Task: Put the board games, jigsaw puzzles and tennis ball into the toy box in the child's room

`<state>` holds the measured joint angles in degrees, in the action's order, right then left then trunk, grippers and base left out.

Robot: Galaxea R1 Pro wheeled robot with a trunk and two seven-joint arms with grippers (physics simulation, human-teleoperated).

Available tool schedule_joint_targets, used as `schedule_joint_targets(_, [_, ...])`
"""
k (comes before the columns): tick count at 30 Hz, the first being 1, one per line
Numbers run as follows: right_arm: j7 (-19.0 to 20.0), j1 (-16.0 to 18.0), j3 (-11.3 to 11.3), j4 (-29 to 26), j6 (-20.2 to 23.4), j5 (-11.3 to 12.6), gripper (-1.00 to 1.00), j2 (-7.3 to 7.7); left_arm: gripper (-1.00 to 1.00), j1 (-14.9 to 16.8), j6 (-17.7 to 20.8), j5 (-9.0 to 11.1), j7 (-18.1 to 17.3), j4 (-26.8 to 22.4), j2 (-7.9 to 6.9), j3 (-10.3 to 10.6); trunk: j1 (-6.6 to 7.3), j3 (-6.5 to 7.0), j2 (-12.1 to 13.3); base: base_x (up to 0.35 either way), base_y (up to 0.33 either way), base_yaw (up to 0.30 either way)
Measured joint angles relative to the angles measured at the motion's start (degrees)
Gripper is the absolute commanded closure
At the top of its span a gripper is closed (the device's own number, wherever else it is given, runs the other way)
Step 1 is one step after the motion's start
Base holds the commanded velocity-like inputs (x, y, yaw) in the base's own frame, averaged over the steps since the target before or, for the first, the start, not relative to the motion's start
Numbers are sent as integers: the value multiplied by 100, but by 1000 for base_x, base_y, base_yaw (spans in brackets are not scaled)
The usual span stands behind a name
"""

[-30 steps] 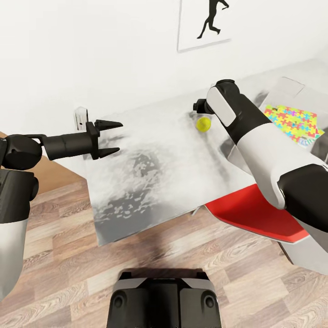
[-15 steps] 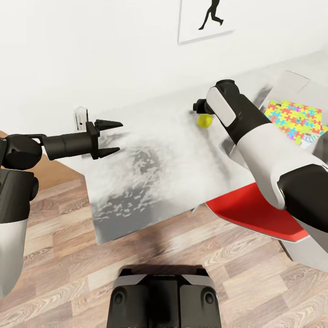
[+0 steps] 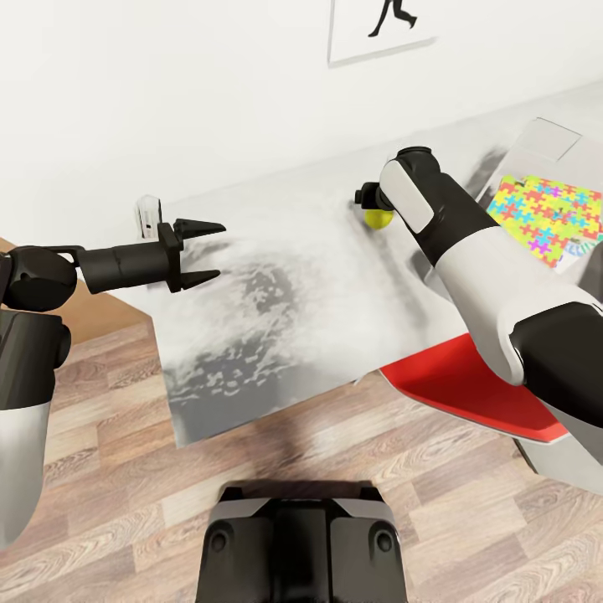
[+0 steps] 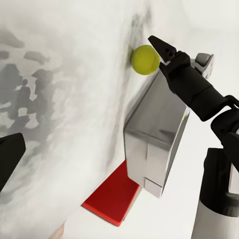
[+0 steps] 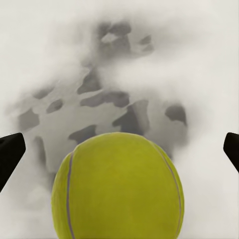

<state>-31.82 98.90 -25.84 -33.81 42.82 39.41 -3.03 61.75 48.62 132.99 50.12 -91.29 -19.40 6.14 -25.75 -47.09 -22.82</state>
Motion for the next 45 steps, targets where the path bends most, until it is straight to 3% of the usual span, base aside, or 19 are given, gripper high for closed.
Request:
schedule_joint_targets(15, [1,-15,5,0,0,4,-100,0,-100,13,-2,1,0,0,4,0,0,-111,0,0,0,0])
schedule_joint_targets(45, [-3,-24,36,0,12,12,-100,6,-100,16,-1,1,9,0,103,-9,1,-127,-1,0,0,0])
